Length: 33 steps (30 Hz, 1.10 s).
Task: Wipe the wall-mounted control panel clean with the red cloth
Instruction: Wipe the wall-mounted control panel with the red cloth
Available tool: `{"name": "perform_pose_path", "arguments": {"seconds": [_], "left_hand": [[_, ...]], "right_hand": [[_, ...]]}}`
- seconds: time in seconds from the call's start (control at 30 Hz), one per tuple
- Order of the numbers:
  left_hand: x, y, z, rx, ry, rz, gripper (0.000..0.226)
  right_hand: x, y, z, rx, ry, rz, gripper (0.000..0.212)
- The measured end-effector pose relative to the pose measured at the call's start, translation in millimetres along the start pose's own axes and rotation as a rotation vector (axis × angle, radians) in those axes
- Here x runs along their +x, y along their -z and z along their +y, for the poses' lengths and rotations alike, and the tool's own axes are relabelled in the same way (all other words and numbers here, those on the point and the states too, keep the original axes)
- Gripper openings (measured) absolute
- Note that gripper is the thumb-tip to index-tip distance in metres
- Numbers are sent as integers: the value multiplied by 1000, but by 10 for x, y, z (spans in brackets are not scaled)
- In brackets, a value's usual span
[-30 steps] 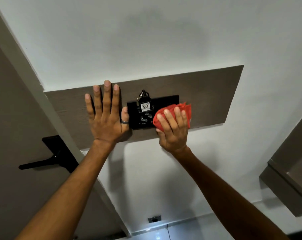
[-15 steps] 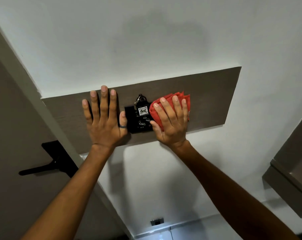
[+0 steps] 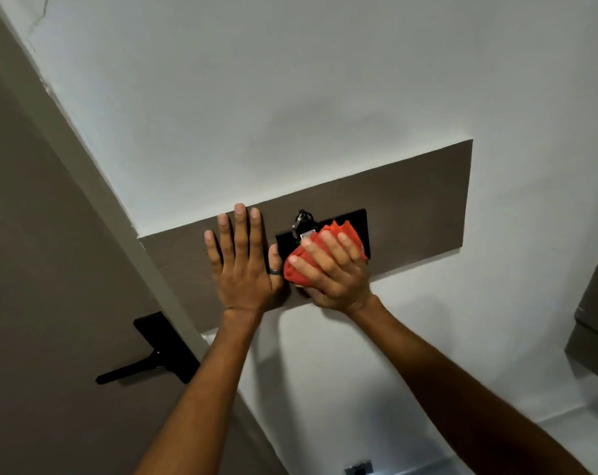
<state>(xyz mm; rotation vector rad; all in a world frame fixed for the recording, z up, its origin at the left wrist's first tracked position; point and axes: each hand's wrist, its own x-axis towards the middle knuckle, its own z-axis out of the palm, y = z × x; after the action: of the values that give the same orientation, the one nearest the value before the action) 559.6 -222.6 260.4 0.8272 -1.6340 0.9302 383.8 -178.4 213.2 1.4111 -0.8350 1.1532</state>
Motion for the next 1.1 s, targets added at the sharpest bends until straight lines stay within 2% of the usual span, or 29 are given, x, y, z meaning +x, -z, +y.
{"name": "perform_pose_path", "arguments": {"seconds": [0.1,0.13,0.23,0.27,0.37,0.4,0.5,0.53,0.6,0.63,0.67,0.73,0.77,0.8,0.87,0.9,0.93,1.0,1.03,1.07,1.1], "left_hand": [[8,-16,4,12,9,-14,63],[17,-16,2,20,7,-20,64],[-6,-15,-5,14,12,-19,65],[-22,-26,-14,17,7,-6,64],[2,-28,3,38,2,4,62],[4,-15,8,30,3,-3,62],[-23,-33,-6,47,6,-16,63],[-18,-38,-12,61,8,-19,63],[-7,-33,-8,59,15,-11,63],[2,-31,-2,58,11,1,62],[-1,-17,4,54,10,0,62],[-7,-28,7,41,14,-7,62],[-12,-33,-5,48,19,-12,63],[-4,-40,-20,60,21,-13,63],[-3,-32,-20,47,21,-5,62],[1,-16,-17,34,5,0,62],[0,-6,2,29,-6,-2,63],[-14,-30,5,36,-16,0,64],[-26,-43,-6,42,-11,-1,64],[-24,-52,-12,44,-4,-1,64],[-20,-42,-17,43,1,-3,65]], "right_hand": [[-12,-141,-352,-7,-360,76,42],[-13,-162,-460,-27,-402,87,40],[-55,-79,-240,-13,-155,17,41],[-49,-48,-149,-3,-170,11,43],[68,-30,-300,22,-514,41,47],[62,-35,-386,22,-525,31,48],[26,6,-198,61,-236,-20,47],[32,12,-158,70,-265,-19,47],[112,10,-317,50,-483,7,48],[140,-23,-442,29,-529,12,50],[134,-43,-516,11,-489,0,50],[73,-48,-328,13,-208,-24,46],[29,-48,-219,23,-161,-11,44],[14,-59,-192,28,-213,20,43],[32,-92,-359,-7,-468,62,41],[25,-130,-463,-37,-509,78,40],[-12,-146,-478,-65,-433,74,41],[-87,-100,-207,-57,-140,16,44],[-104,-62,-81,-25,-118,17,45],[-97,-33,-30,3,-210,27,44],[-65,-14,-91,16,-392,52,41]]}}
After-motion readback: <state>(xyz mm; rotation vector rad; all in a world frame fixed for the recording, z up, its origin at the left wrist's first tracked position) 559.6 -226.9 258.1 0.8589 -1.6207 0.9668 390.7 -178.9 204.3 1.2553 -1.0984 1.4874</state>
